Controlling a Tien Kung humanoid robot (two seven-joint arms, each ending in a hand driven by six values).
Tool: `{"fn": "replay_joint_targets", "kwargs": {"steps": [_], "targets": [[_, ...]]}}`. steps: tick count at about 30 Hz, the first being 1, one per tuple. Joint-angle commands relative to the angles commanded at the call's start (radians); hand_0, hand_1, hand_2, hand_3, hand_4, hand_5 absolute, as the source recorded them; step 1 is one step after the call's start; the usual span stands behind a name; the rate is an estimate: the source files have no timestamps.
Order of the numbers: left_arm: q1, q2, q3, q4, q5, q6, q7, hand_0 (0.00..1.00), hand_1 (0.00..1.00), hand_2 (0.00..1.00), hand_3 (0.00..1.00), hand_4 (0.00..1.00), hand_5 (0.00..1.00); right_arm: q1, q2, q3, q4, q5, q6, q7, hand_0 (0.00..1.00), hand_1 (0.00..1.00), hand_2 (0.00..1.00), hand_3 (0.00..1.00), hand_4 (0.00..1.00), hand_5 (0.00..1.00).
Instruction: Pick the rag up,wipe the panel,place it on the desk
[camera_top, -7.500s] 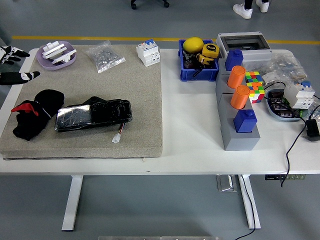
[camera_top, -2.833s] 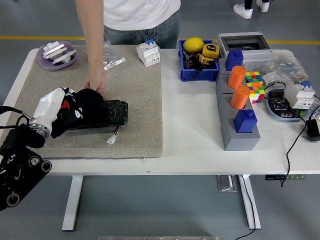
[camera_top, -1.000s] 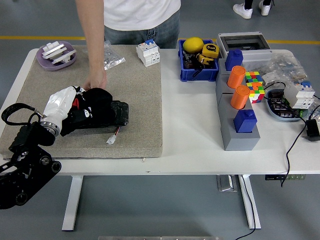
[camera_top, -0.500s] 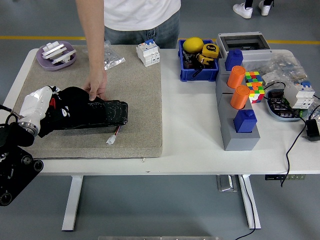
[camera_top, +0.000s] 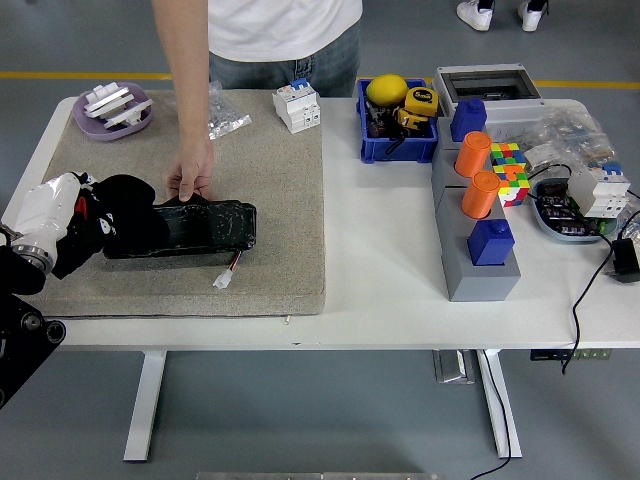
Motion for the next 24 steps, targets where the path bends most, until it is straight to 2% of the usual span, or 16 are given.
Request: {"fn": "replay_joint_targets", "kwargs": {"steps": [6, 20, 24], "targets": [[-0.020, -0.021, 0.053, -0.024, -0.007, 0.000, -0.002, 0.153, 0.133, 0.526, 0.525, 0.326, 0.002, 0.001, 0.000, 0.003, 0.000, -0.004, 0.000, -0.002, 0.756, 0.724, 0.719, 0.708, 0.998, 0.534], [-0.115, -0.080, 0.253, -0.043, -0.046, 0.010, 0.020, 0.153, 0.133, 0.527, 0.528, 0.327, 0.002, 0.001, -0.002, 0.007, 0.001, -0.011, 0.000, -0.006, 0.755, 0.724, 0.719, 0.709, 0.998, 0.535], [-0.135, -0.098, 0.286, -0.054, -0.052, 0.011, 0.023, 0.153, 0.133, 0.527, 0.528, 0.327, 0.002, 0.001, -0.001, 0.009, 0.001, -0.014, 0.000, -0.007, 0.755, 0.724, 0.719, 0.709, 0.998, 0.535]]}}
